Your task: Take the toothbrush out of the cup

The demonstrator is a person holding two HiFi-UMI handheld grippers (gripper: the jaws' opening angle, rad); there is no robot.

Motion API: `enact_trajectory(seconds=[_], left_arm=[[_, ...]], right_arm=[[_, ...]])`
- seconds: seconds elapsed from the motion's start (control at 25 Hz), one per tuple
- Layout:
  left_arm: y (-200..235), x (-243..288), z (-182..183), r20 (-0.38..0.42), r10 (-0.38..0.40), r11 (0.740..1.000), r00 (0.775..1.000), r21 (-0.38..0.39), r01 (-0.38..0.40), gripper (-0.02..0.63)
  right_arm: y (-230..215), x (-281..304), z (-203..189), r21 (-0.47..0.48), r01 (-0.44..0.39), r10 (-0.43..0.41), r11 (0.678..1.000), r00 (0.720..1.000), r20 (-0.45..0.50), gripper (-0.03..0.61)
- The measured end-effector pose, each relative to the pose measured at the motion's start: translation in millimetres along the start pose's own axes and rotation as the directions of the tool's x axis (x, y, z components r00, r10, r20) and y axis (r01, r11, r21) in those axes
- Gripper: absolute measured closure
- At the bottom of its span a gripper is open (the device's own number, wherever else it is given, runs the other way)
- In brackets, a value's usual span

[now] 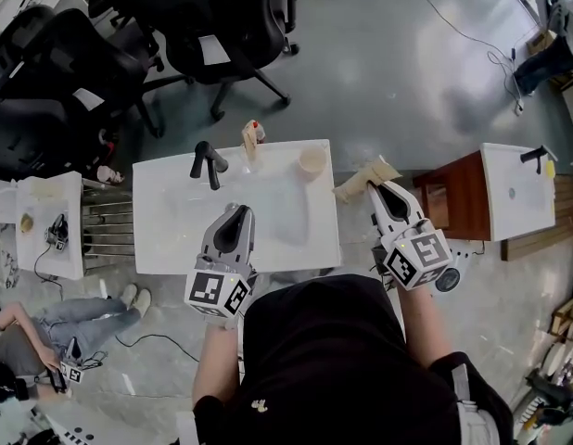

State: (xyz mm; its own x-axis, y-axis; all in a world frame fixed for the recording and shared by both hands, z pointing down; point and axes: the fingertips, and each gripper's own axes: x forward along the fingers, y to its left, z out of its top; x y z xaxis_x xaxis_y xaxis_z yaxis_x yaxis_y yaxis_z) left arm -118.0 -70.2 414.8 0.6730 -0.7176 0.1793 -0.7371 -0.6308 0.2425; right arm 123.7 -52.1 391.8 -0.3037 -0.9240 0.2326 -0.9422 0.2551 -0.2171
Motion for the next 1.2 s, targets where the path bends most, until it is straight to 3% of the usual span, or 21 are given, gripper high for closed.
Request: enact_trajectory(seconds=[0.48,0.6,1.0,1.2], left_arm=[[25.0,33.3,-8.0,-0.036,-0.009,1.000,0.999,-0.017,0.008,0.581],[31.9,47.2,-12.0,-0.051,-0.012,1.000,0.999,-0.021,0.010,0.529],[70.6,89.9,-35.4,-0.098,0.015,0.998,0.995,-0.067,-0.022,0.466],[83.5,109.7,-44.2,-0.119,0.023,0.999,0.993,-0.032,-0.027,0.448]], right_arm=[[1.8,-2.6,-5.7,0.015,0.053,-0.053,0.998,0.998,-0.024,0.525],[0.1,-4.1,-10.4,0.022,0.070,-0.069,0.997,0.997,-0.035,0.525],[-5.5,-11.8,-23.4,0.041,0.157,-0.154,0.987,0.985,-0.075,0.525],[-7.9,-17.3,-31.9,0.051,0.204,-0.198,0.978,0.975,-0.103,0.526]])
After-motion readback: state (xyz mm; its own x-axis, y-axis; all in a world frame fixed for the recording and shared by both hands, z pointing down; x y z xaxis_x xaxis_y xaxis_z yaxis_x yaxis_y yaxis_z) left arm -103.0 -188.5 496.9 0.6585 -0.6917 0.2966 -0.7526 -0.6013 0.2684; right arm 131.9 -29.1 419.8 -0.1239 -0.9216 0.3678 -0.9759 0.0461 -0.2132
